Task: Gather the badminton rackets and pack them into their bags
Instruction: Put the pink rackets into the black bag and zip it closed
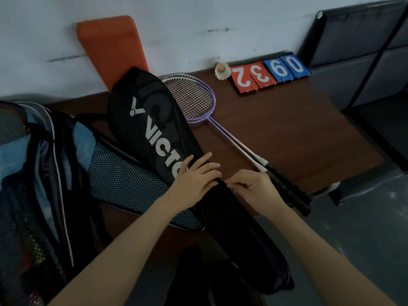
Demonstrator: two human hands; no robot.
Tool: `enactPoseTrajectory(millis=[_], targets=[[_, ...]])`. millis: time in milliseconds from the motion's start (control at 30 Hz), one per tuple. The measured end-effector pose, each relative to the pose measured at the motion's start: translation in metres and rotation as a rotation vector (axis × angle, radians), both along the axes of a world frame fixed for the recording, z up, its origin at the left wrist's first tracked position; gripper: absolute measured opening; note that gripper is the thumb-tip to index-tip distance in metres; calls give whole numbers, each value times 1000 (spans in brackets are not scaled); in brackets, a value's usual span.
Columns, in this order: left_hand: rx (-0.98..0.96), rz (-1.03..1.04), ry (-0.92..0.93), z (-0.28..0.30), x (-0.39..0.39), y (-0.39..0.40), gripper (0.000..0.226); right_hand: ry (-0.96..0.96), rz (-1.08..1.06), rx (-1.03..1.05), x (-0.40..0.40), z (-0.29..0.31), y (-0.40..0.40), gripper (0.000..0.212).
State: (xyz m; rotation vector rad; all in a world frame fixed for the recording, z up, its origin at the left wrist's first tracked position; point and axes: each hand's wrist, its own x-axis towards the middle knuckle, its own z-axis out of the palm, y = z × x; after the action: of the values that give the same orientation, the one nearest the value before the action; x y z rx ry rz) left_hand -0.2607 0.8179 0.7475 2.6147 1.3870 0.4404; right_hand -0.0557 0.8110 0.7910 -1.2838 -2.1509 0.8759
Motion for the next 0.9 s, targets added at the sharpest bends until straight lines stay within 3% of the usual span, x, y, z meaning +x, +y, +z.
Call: enactPoseTrajectory(millis=[200,400,600,900], targets=[[-27,-119,18,-12,-3,24,24,30,4,-129,44,-21,-33,15],[-160,127,17,-21,37,11,29,20,-142,-247,106,-40,-73,15],[-81,-103,147,-29,114,-72,38,48,-207,-197,116,-56,-89,10],[-181,50,-17,-19,120,-74,21,103,-212,-189,134,-49,-110,10]])
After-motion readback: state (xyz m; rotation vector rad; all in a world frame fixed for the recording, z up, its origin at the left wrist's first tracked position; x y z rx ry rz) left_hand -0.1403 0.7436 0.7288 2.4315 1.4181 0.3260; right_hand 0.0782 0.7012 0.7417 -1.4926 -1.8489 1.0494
